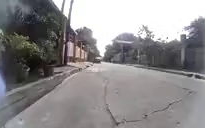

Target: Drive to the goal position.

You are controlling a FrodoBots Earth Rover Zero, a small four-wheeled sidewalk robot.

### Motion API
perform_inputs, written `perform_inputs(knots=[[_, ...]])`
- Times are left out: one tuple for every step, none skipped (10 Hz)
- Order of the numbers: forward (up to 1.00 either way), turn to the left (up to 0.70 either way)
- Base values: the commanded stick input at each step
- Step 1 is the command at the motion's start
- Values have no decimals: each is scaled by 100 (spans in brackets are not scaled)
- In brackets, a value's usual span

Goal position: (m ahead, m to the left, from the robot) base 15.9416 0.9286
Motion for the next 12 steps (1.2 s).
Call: perform_inputs(knots=[[100, 0], [100, 0], [100, 0], [100, 0], [100, 0], [100, 0], [100, 0], [100, 0], [100, 0], [100, 0], [100, 0], [100, 0]])
